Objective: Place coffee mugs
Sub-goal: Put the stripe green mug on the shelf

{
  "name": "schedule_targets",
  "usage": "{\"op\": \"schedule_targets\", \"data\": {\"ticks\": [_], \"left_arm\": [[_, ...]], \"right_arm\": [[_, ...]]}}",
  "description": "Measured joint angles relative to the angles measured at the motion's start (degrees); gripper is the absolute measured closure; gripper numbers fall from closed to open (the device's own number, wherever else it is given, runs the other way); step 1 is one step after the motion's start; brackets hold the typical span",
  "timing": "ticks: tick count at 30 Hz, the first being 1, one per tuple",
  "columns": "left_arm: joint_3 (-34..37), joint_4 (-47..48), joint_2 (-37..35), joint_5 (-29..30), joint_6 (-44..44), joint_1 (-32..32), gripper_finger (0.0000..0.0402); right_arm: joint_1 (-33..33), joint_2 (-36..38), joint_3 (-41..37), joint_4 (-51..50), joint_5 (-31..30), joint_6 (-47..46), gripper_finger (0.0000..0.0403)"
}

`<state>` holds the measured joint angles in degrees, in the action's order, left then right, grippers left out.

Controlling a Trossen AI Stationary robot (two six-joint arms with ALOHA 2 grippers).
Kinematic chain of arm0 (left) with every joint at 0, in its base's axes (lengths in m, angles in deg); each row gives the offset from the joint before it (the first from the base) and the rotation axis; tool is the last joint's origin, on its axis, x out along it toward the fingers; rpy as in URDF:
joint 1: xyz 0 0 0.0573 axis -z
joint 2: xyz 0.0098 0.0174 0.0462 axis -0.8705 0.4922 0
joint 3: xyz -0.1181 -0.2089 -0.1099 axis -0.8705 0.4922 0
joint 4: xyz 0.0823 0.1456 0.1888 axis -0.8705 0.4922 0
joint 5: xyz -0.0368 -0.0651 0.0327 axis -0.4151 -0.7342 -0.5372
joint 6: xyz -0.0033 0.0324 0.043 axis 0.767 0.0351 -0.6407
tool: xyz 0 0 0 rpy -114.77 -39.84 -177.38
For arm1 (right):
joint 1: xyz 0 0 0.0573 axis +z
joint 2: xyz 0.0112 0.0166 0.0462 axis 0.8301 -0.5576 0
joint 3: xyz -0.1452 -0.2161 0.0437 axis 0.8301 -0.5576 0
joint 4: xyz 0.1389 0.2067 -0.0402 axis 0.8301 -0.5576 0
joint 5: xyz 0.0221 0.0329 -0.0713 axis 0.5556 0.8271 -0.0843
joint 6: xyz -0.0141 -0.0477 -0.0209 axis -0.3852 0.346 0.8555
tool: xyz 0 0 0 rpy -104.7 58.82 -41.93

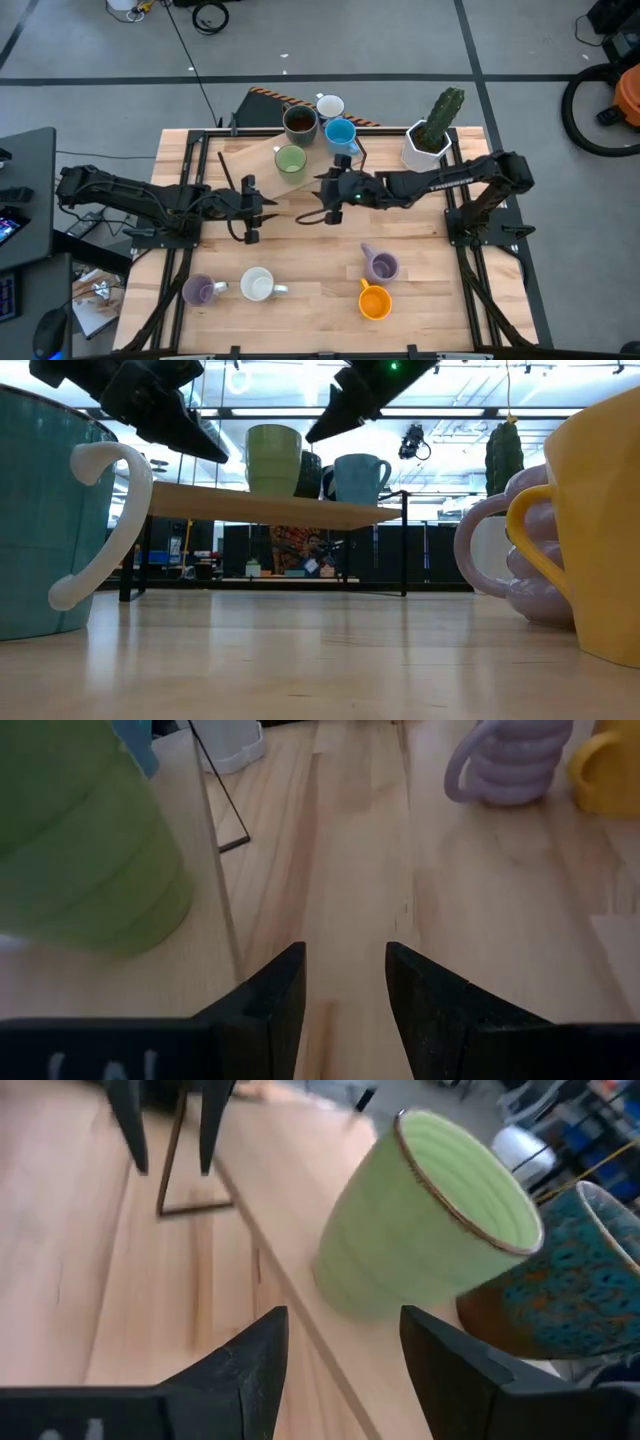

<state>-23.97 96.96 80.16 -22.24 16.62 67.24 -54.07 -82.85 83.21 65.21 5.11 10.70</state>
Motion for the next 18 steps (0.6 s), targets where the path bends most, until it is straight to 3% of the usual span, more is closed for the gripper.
{"op": "schedule_targets", "data": {"ticks": [4, 18], "left_arm": [[0.0, -0.8, 0.0, 0.0, 1.7, 0.0, 0.0256], [0.0, -3.0, 0.0, 0.1, 3.9, -0.1, 0.0256]], "right_arm": [[-0.6, 0.6, -6.0, 12.3, -0.1, -2.5, 0.0204], [-2.2, -2.1, -9.6, 23.4, 1.1, -5.8, 0.0204]]}}
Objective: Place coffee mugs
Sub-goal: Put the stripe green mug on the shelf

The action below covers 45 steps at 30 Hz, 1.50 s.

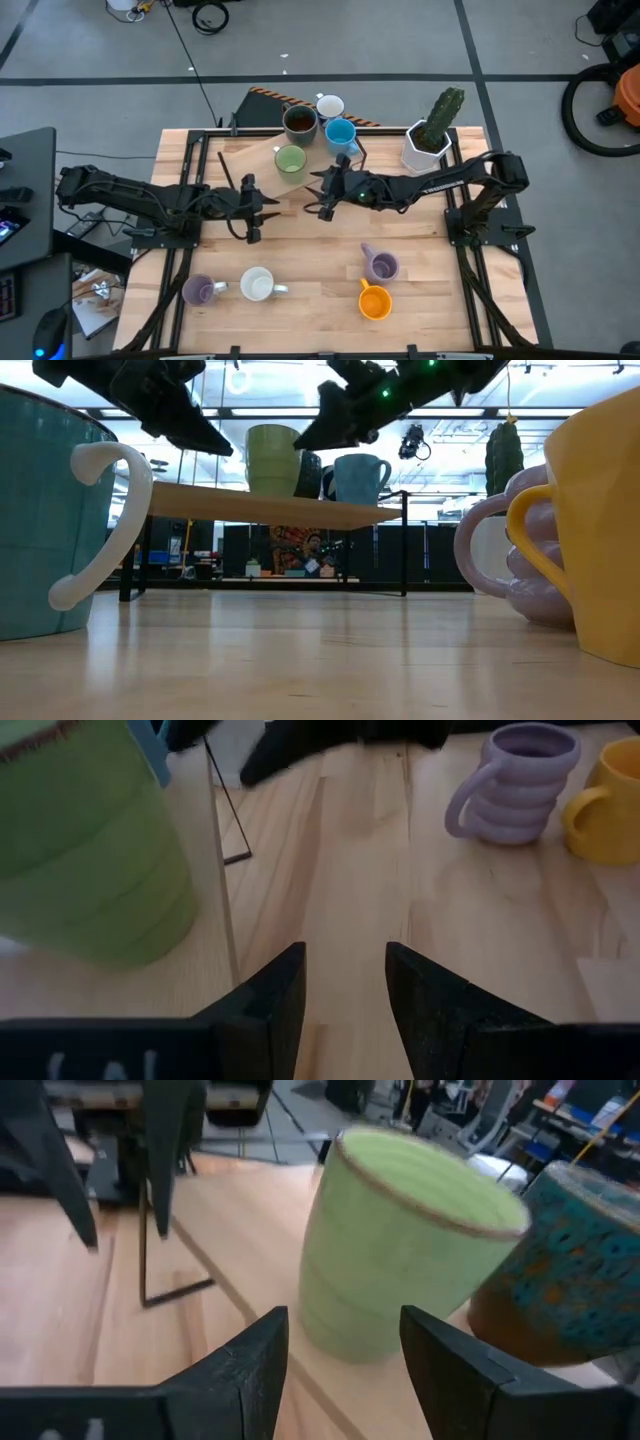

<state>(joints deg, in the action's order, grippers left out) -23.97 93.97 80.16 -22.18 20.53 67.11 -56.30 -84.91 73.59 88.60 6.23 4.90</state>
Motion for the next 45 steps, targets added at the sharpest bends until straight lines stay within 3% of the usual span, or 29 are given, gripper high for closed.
{"op": "schedule_targets", "data": {"ticks": [9, 20, 32, 37, 45], "left_arm": [[0.0, -0.3, 0.0, 0.0, 0.3, 0.0, 0.0256], [0.0, -0.4, 0.0, 4.9, 1.4, 0.0, 0.0256], [0.0, -0.4, 0.0, 5.0, 1.4, 0.0, 0.0256], [0.0, -0.3, 0.0, 4.0, 1.4, 0.6, 0.0256], [0.0, 1.0, 0.0, 7.0, -4.4, 2.3, 0.0256]], "right_arm": [[-1.2, -3.1, 0.2, 5.1, 0.3, 0.4, 0.0203], [-3.8, -5.8, 0.2, 10.8, 5.2, 0.7, 0.0204], [-6.4, -7.4, 0.5, 11.9, 8.9, 1.1, 0.0204], [-5.7, -4.4, 0.5, 6.0, 7.8, 1.8, 0.0204], [-5.5, 5.8, -0.8, -5.1, 7.7, 2.2, 0.0204]]}}
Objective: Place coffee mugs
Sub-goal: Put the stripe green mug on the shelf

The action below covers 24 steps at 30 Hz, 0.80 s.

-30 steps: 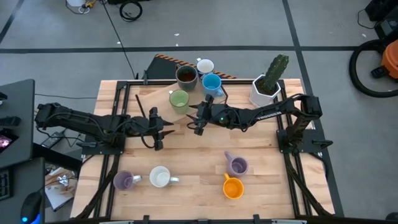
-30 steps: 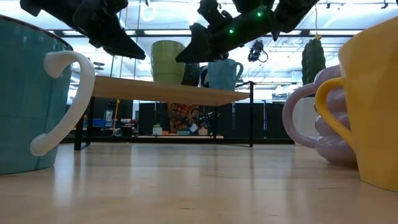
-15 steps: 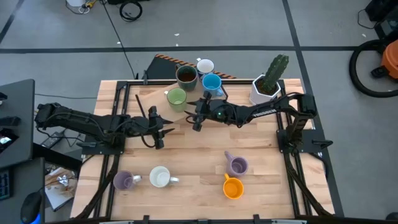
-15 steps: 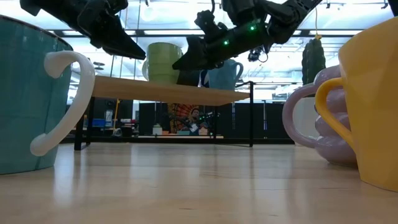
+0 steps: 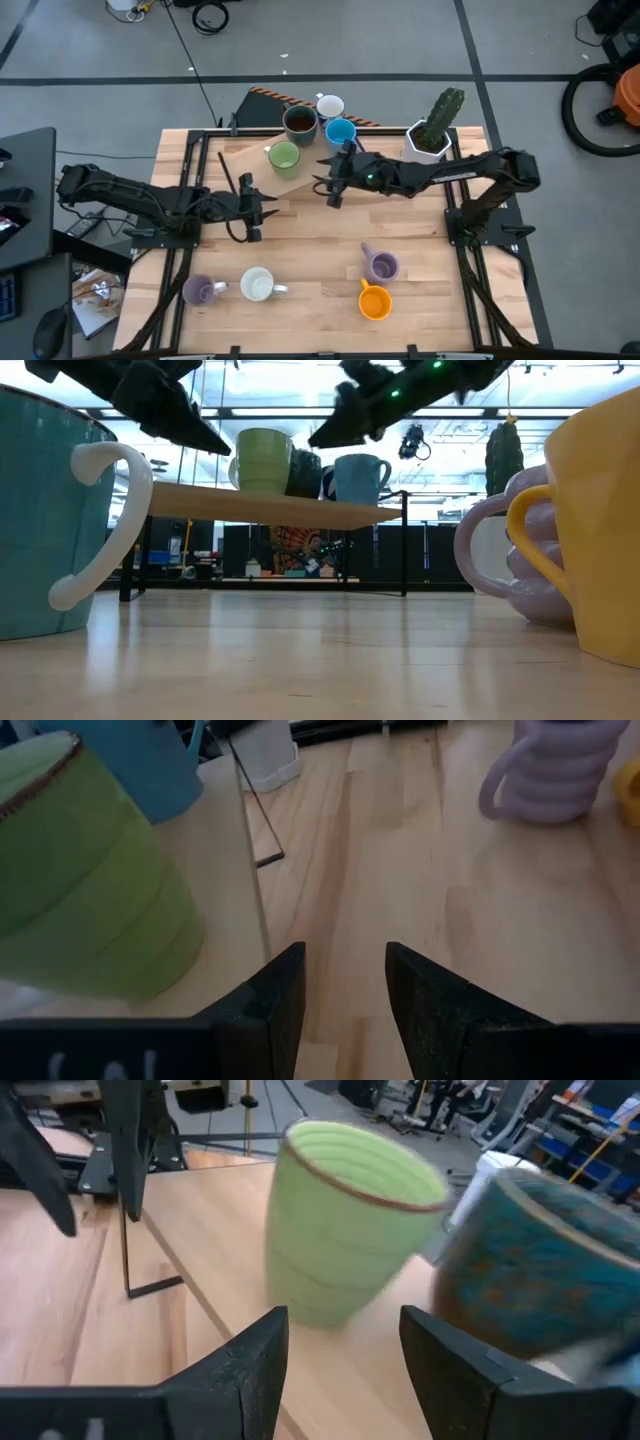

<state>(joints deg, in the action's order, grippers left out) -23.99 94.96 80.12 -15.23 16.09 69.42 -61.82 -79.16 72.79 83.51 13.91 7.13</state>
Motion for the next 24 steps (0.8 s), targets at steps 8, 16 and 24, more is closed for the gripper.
{"op": "schedule_targets", "data": {"ticks": [8, 16, 24], "left_arm": [[-2.0, 3.4, 1.0, 0.7, 3.7, 0.0, 0.0256], [-11.6, 14.1, 10.9, 5.5, 4.3, 0.0, 0.0256], [-21.5, 25.8, 17.4, 9.4, 4.6, 2.5, 0.0256]], "right_arm": [[-0.3, 10.5, -13.9, 11.4, -1.6, 3.6, 0.0204], [1.1, 13.0, -19.5, 16.1, -0.5, 4.2, 0.0204], [2.0, 12.9, -20.4, 15.8, -1.3, 5.7, 0.0204]]}}
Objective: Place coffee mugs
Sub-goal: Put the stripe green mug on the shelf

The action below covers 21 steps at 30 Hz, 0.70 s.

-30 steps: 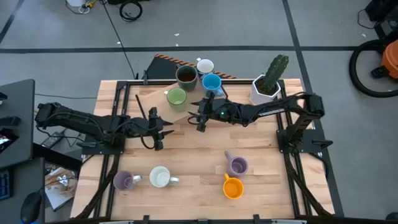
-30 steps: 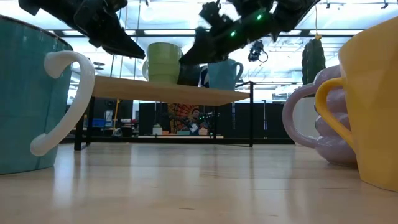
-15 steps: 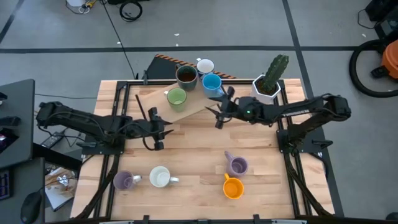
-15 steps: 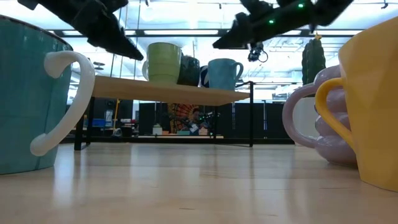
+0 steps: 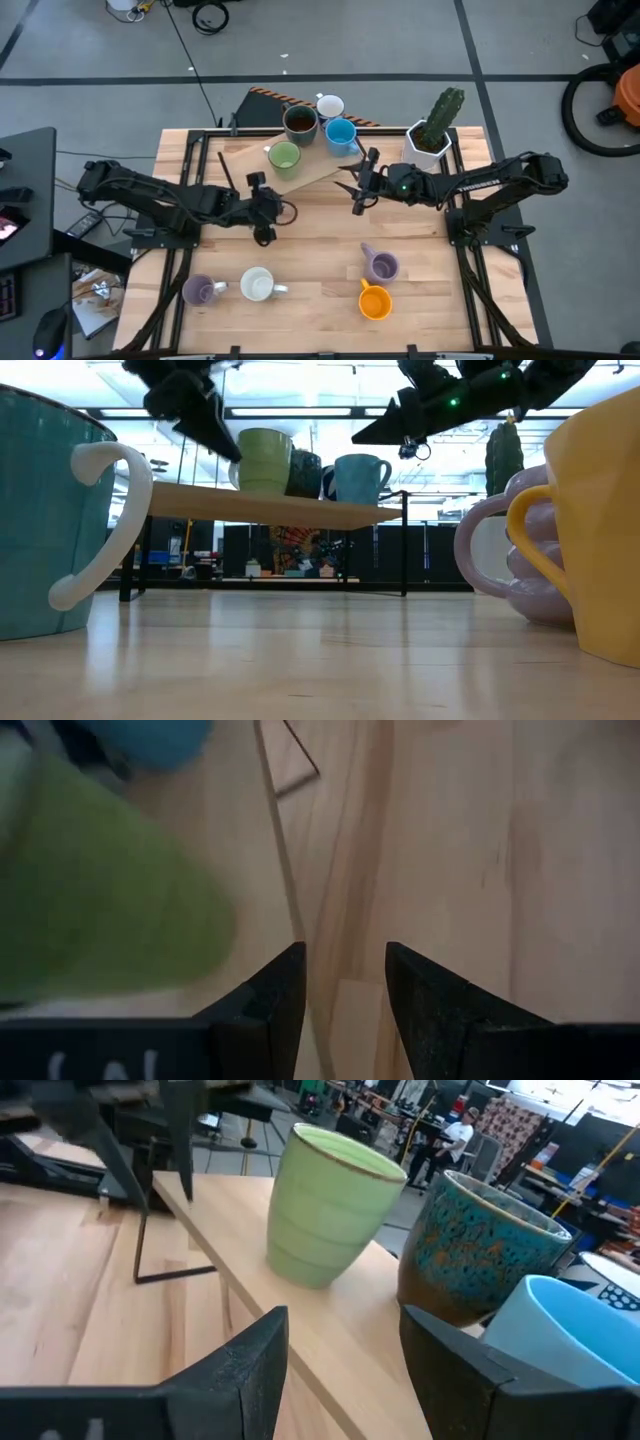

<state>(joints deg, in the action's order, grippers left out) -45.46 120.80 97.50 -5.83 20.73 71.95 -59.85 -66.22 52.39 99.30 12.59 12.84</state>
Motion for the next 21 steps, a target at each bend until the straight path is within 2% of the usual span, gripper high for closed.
{"op": "schedule_targets", "data": {"ticks": [4, 8, 14, 21], "left_arm": [[-3.8, 1.1, -0.1, 4.2, 0.2, 2.4, 0.0256], [-8.2, 2.4, -0.1, 5.2, 1.7, 1.4, 0.0256], [-16.6, 6.0, 0.5, -0.7, 1.7, -4.3, 0.0256], [-25.6, 13.6, 4.8, -11.6, 2.9, -14.2, 0.0256]], "right_arm": [[-0.1, 0.0, 0.0, -0.4, -0.1, -0.4, 0.0204], [-0.1, 0.0, 0.0, -0.4, 0.1, -0.7, 0.0204], [-0.1, 0.0, 0.0, 0.1, 0.2, -1.0, 0.0204], [-0.1, 0.0, 0.0, 0.5, 0.3, -1.3, 0.0204]]}}
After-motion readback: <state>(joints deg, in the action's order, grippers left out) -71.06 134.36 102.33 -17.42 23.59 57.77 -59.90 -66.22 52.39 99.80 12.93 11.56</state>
